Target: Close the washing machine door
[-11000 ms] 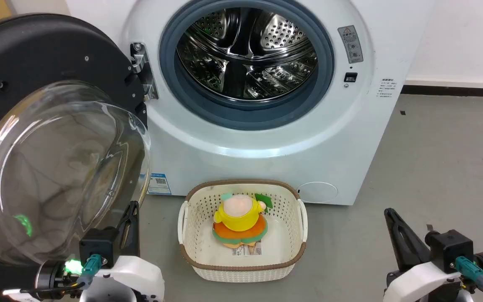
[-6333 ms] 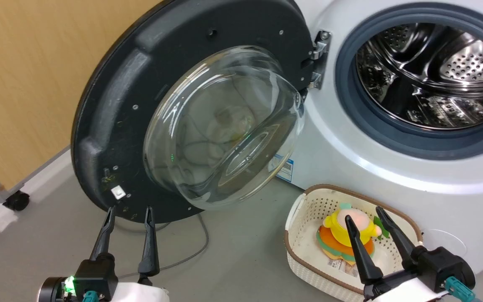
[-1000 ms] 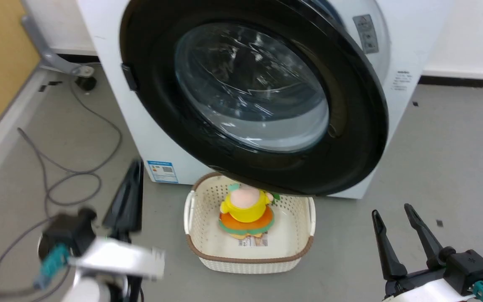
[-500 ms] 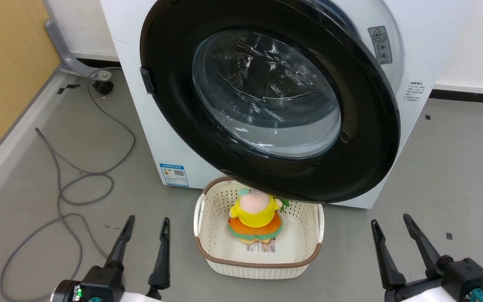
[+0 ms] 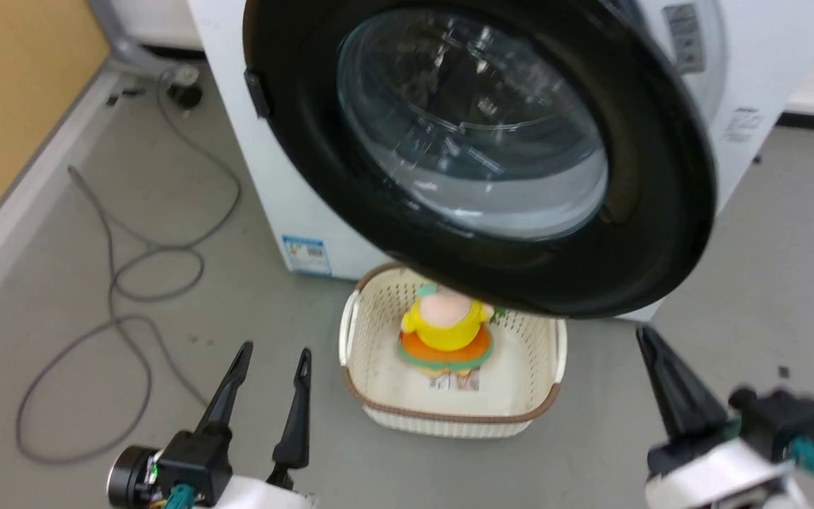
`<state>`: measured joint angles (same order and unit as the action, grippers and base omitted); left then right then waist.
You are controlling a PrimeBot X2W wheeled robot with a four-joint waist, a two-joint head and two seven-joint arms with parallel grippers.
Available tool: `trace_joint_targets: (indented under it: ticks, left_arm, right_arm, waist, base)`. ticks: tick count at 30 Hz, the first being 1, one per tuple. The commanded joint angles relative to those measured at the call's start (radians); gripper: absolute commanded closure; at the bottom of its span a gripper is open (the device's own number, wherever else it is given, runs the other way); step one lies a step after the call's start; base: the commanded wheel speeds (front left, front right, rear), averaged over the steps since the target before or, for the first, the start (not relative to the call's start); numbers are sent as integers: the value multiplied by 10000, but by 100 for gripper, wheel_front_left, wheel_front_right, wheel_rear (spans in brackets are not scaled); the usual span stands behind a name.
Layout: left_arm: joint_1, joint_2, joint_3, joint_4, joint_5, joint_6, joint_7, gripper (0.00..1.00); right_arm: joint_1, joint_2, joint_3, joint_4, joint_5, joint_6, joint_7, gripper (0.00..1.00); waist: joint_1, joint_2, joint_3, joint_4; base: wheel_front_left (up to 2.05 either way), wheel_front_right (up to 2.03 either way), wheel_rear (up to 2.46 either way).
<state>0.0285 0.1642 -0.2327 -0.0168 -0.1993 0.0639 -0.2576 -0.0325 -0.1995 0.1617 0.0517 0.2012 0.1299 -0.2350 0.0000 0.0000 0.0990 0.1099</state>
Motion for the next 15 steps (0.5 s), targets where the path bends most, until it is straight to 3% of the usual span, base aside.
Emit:
trace_joint_targets:
  ticks: [1,9,15]
  left_arm:
    - [-195,-83,45,-25,80,-85,-41,0]
    - [-622,-470,111,-60,333,-367,-41,0]
    - [-965,-686,198,-40,446,-578,-41,0]
  right_arm:
    - [-401,-239,128,-54,102,8,91,100]
    - [-2747,-1976,557,711,1075,8,904,100]
    - [-4243,-2888,473,1778,1992,8,1289,100]
  waist:
    - [0,0,341,232]
    - [0,0,1308,745]
    - [0,0,1837,1074]
  base:
    - [0,0,0]
    - [0,0,0]
    - [0,0,0]
